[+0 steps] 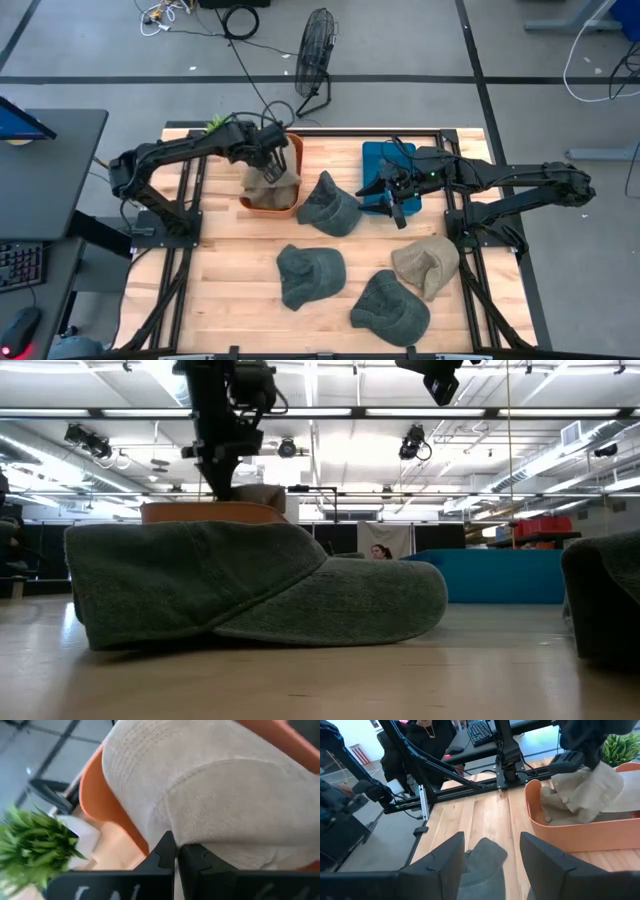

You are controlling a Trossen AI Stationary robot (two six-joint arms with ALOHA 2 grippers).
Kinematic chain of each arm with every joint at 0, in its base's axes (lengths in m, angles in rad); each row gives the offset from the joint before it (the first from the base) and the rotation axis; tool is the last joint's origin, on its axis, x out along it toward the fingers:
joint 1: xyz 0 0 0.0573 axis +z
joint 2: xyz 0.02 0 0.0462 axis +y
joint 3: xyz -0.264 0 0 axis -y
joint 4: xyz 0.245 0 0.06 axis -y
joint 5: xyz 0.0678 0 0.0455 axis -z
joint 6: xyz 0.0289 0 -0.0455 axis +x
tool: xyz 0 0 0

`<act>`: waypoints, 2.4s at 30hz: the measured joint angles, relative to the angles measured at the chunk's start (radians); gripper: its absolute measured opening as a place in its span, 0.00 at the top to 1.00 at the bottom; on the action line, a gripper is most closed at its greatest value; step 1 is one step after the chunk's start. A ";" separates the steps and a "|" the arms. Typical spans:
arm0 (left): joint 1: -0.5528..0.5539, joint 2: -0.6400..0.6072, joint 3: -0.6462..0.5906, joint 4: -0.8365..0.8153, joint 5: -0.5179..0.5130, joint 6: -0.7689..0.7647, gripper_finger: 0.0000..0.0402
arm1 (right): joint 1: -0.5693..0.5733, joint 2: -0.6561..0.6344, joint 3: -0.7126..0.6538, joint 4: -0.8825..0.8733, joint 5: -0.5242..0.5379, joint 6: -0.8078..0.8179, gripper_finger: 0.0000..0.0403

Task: Pick & Place hat
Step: Put the left brown cap into the orange bin, then put the brown cap into the orange bin

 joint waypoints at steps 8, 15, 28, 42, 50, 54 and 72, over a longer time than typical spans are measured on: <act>0.002 0.000 -0.124 0.121 0.022 0.007 0.98 | 0.000 0.000 0.000 0.000 0.000 0.000 0.51; 0.002 -0.001 -0.151 0.132 0.002 0.028 0.84 | 0.000 0.000 0.000 0.000 0.000 0.000 0.51; -0.076 -0.003 0.105 -0.038 0.089 0.009 0.53 | 0.000 0.000 0.000 0.000 0.000 0.001 0.51; -0.407 -0.004 0.324 -0.287 0.210 -0.110 0.53 | 0.054 0.000 0.000 0.018 0.000 0.027 0.51; -0.620 -0.011 0.337 -0.318 0.191 -0.292 0.53 | 0.159 0.000 0.000 0.135 0.000 0.038 0.51; -0.727 -0.010 0.337 -0.297 0.132 -0.400 0.53 | 0.226 0.000 0.000 0.162 0.003 0.054 0.51; -0.921 -0.006 0.187 0.021 -0.052 -0.608 0.53 | 0.561 0.033 0.000 0.045 0.020 0.275 0.51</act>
